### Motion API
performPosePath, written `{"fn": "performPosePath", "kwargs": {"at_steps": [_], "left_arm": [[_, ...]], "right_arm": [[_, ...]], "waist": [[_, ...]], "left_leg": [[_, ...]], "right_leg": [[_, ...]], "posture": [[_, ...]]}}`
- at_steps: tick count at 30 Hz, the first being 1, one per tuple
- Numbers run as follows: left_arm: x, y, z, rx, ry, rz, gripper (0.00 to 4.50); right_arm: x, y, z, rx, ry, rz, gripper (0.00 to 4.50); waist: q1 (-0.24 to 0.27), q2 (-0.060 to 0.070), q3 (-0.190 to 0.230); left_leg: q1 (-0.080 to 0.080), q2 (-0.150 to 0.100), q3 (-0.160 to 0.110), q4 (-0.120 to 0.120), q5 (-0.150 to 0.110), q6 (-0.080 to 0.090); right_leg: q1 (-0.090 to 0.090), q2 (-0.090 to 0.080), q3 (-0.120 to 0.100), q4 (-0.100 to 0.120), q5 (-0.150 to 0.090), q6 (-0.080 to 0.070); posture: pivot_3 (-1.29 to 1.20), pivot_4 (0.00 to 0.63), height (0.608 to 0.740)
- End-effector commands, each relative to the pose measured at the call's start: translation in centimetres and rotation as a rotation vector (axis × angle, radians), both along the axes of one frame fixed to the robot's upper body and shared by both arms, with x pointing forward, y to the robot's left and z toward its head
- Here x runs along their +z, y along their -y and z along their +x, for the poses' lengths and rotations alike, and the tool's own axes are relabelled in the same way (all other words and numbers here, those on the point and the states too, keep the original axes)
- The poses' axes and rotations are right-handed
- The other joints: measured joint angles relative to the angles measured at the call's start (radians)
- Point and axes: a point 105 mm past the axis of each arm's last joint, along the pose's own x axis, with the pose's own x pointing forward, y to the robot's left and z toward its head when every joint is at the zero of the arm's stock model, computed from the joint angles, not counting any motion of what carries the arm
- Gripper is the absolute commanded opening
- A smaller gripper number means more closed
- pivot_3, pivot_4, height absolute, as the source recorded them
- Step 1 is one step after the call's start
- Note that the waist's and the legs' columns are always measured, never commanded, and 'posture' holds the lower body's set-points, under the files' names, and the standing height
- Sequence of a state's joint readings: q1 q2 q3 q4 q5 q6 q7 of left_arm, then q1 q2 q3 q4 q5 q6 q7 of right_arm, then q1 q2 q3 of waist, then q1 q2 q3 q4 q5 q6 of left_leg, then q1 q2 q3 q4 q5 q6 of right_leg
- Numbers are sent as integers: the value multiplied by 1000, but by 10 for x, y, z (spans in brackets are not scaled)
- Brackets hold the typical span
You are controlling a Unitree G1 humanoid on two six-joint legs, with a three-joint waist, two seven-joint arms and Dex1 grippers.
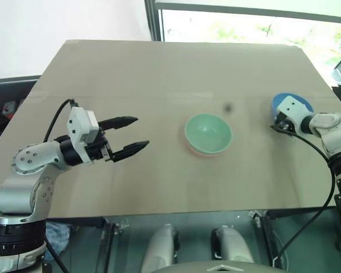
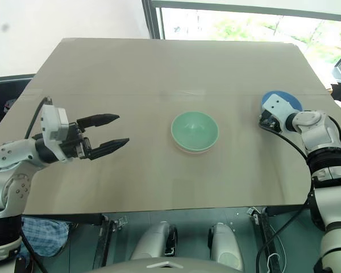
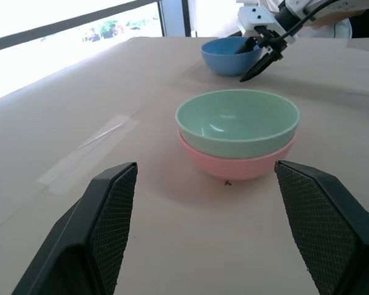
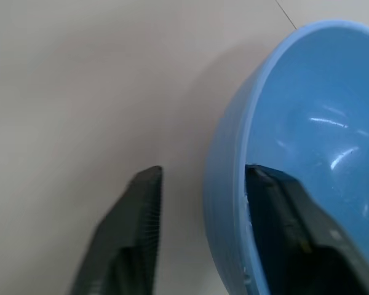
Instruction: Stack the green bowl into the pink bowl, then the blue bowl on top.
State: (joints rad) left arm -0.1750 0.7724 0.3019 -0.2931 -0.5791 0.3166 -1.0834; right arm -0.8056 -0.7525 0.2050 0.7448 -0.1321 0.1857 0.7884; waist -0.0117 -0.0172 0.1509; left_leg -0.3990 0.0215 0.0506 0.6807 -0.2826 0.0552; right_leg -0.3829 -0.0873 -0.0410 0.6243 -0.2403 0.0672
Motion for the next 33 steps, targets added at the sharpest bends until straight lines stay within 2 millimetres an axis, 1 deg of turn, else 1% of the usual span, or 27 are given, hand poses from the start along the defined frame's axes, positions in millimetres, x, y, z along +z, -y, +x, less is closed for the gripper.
{"fn": "performPosePath", "kwargs": {"at_steps": [1, 2, 5, 8, 10, 11, 12, 14, 15, 16, 17, 18, 19, 21, 23, 26, 30, 33], "left_arm": [[13, 5, 3, -13, 56, -9, 3786], [14, 7, 5, -18, 59, -13, 3786], [15, 9, 6, -30, 61, -15, 3786], [14, 12, 9, -47, 59, -18, 3786], [17, 13, 10, -51, 63, -41, 3786], [19, 13, 11, -51, 66, -50, 3786], [19, 13, 12, -52, 68, -51, 3786], [18, 13, 13, -54, 69, -45, 3786], [18, 12, 13, -54, 70, -44, 3786], [17, 12, 14, -54, 68, -48, 3786], [17, 12, 14, -55, 67, -50, 3786], [16, 12, 15, -56, 65, -52, 3786], [15, 12, 15, -58, 63, -51, 3786], [14, 10, 16, -61, 61, -50, 3786], [15, 9, 17, -63, 64, -58, 3786], [15, 9, 18, -78, 75, -67, 3786], [16, 9, 20, -82, 104, -94, 3786], [16, 10, 20, -83, 110, -100, 3786]], "right_arm": [[13, 6, -2, 2, 45, 2, 240], [13, 7, -4, 3, 46, 2, 47], [14, 6, -8, 9, 49, 3, 47], [21, 2, -13, 34, 71, -8, 47], [29, -11, -16, 87, 75, 16, 47], [35, -25, -20, 140, 72, 55, 47], [46, -46, -26, 224, 78, 100, 47], [62, -77, -38, 345, 89, 151, 47], [69, -89, -44, 388, 97, 159, 47], [76, -105, -52, 449, 108, 152, 47], [89, -128, -62, 523, 120, 153, 47], [99, -146, -72, 578, 129, 164, 47], [105, -163, -84, 637, 120, 172, 47], [107, -181, -100, 701, 79, 182, 47], [103, -190, -111, 732, 44, 170, 47], [94, -195, -118, 745, 15, 132, 47], [88, -200, -122, 740, 2, 141, 47], [90, -200, -121, 727, 20, 137, 47]], "waist": [[1, 0, 0], [1, 0, 0], [1, 0, 0], [0, 0, 0], [0, 0, 0], [0, 1, 0], [0, 1, 0], [0, 1, 1], [-2, 2, 1], [-3, 1, 1], [-2, 1, 1], [0, 2, 1], [0, 2, 1], [2, 1, 1], [12, 0, 0], [27, -1, -1], [26, -1, -1], [23, -1, -1]], "left_leg": [[0, 0, 0, 0, 0, 0], [0, 0, 0, 0, 0, 0], [0, 0, 0, 0, 0, 0], [0, 0, 0, 0, 0, 0], [0, 0, 0, 0, 0, 0], [0, 0, 0, 0, 0, 0], [0, 0, 0, 0, 0, 0], [0, 0, 0, 0, 0, 0], [0, 0, 0, 0, 0, 0], [0, 1, 0, 0, 0, 0], [0, 2, 0, -1, 0, 0], [0, 2, -1, -1, 0, 0], [0, 1, -1, -1, 0, 0], [0, 1, -1, -1, 0, 0], [-1, 1, -3, -1, 0, 0], [-1, -1, -2, 0, 0, 0], [-1, -1, -2, 1, -1, 1], [-1, 0, -2, 1, 0, 0]], "right_leg": [[0, 0, 0, 0, 0, 0], [0, 0, 0, 0, 0, 0], [0, 0, 0, 0, 0, 0], [0, 0, 0, 0, 0, 0], [0, 0, 0, 0, 0, 0], [0, 0, 0, 0, 0, 0], [0, 0, 0, 0, 0, 0], [0, 0, 0, 0, 0, 0], [0, 0, 0, 0, 0, 0], [0, 0, 0, 1, 0, 0], [0, 1, 0, 1, 0, 0], [0, 1, -1, 1, 0, 0], [0, 1, -1, 1, 0, 0], [0, 0, -1, 1, 0, 0], [0, 0, -2, 1, 0, 0], [0, -1, -2, 0, 0, 0], [0, -2, -2, 0, 0, 0], [0, 0, -2, 1, 0, 0]], "posture": [[0, 150, 740], [0, 150, 740], [0, 150, 740], [0, 150, 740], [0, 150, 740], [0, 150, 740], [0, 150, 740], [0, 150, 740], [0, 150, 740], [0, 150, 740], [0, 150, 740], [0, 150, 740], [0, 150, 740], [0, 150, 740], [0, 150, 740], [0, 150, 740], [0, 150, 740], [0, 150, 740]]}}
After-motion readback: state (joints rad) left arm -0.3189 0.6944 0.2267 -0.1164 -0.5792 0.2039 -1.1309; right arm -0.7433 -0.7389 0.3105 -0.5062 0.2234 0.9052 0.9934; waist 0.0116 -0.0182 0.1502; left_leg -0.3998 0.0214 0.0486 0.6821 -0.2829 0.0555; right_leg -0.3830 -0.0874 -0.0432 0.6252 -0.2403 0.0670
